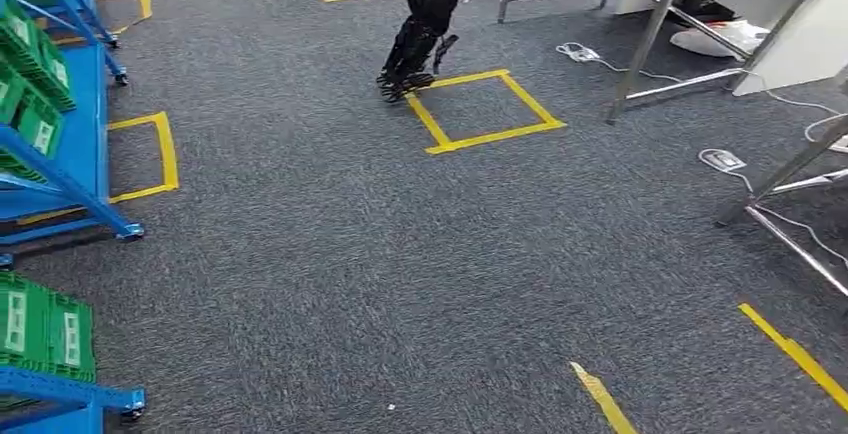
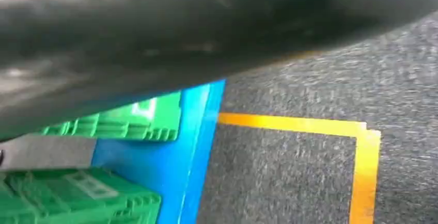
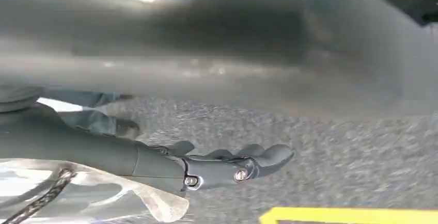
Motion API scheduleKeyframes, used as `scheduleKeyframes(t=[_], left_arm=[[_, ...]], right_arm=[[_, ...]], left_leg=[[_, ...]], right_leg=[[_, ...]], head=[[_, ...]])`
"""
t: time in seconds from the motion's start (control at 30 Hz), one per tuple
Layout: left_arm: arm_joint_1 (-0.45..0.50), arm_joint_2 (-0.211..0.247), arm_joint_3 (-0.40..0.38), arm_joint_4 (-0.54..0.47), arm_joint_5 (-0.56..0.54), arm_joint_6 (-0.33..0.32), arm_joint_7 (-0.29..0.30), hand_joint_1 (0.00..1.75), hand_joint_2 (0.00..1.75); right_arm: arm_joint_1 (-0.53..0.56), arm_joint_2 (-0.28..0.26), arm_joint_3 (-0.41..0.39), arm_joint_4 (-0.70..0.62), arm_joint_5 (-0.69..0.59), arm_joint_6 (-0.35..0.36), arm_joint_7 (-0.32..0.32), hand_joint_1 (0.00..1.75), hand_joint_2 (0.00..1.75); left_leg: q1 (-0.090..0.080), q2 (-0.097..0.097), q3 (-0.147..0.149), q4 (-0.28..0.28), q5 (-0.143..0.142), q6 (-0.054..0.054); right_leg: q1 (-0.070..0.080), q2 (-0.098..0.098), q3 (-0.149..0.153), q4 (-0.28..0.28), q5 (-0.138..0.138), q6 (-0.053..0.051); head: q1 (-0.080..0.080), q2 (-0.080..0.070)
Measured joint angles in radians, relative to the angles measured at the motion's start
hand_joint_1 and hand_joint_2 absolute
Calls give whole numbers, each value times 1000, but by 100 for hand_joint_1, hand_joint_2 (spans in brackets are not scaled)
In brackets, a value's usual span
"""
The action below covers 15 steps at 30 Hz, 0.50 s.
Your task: Take the parts from the cabinet and place them on the table.
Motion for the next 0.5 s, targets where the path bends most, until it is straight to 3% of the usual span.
scheduleKeyframes(t=[0.07,0.1,0.13,0.2,0.27,0.3,0.33,0.37,0.43,0.47,0.5], left_arm=[[10,6,0,-7,3,16,10,0,0],[14,8,0,-13,10,26,15,0,0],[17,11,0,-21,17,42,23,0,0],[27,20,-1,-39,29,68,52,0,0],[31,40,-14,-69,35,67,123,0,0],[31,44,-19,-76,40,63,149,0,0],[27,49,-21,-79,43,61,156,0,0],[19,53,-23,-86,44,61,159,0,0],[10,58,-26,-101,45,62,164,0,0],[11,59,-28,-105,47,63,166,0,0],[11,61,-31,-108,47,64,168,0,0]], right_arm=[[-16,-6,21,0,-7,0,-4,0,0],[-25,-11,33,0,-14,0,-6,0,0],[-37,-16,52,2,-23,0,-11,0,0],[-69,-27,93,6,-43,0,-22,0,0],[-114,-33,138,21,-83,2,-44,0,0],[-144,-32,165,39,-108,5,-56,0,0],[-165,-32,193,57,-127,8,-69,0,0],[-183,-32,219,68,-145,8,-83,0,0],[-214,-31,268,90,-175,5,-98,0,0],[-226,-31,287,97,-185,3,-105,0,0],[-237,-31,303,102,-193,3,-109,0,0]], left_leg=[[-3,-30,10,0,-4,0],[-2,-43,13,0,-6,-2],[-6,-55,8,4,-9,-7],[3,-82,-5,6,-6,-19],[9,-106,-11,3,0,-33],[11,-80,-12,15,-10,-33],[5,-14,-27,47,-35,-37],[5,16,-62,118,-77,-44],[11,31,-138,269,-139,-55],[14,34,-160,310,-145,-59],[17,35,-158,304,-128,-63]], right_leg=[[0,14,50,-154,111,-10],[0,50,81,-238,158,-15],[0,108,92,-275,155,-19],[3,89,106,-290,153,-17],[8,66,108,-297,159,-26],[3,52,114,-311,167,-33],[4,38,119,-316,167,-37],[5,19,121,-317,165,-40],[6,-17,123,-316,160,-44],[6,-32,124,-315,158,-43],[6,-46,125,-315,154,-42]], head=[[0,0],[0,0],[-1,0],[-1,0],[0,0],[-2,0],[-3,0],[-7,0],[-5,0],[-6,0],[-6,0]])
